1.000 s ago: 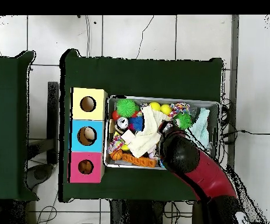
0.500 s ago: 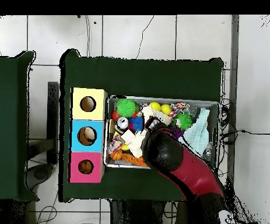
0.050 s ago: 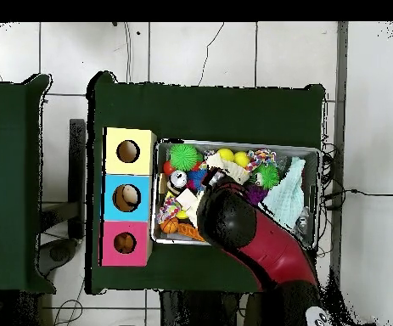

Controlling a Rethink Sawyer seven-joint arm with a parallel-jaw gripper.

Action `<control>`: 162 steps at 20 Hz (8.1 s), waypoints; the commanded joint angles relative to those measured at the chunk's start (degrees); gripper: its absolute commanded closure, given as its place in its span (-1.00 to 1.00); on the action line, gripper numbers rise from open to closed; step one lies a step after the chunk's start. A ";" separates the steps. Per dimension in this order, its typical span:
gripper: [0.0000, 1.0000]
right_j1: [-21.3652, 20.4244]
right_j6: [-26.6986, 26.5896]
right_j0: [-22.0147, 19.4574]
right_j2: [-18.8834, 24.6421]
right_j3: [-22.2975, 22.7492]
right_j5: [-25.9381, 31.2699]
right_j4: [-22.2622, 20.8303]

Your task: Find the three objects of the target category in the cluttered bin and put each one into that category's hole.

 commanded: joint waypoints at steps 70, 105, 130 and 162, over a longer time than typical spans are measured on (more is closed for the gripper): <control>1.00 30.79 13.83 -12.18 16.96 -6.26 -34.08 -10.27; 1.00 -1.77 7.35 -21.46 15.66 5.79 0.28 -10.64; 1.00 -7.00 2.99 -27.06 17.65 5.55 9.73 -10.67; 1.00 1.63 5.49 -37.16 25.89 11.10 -9.35 -21.23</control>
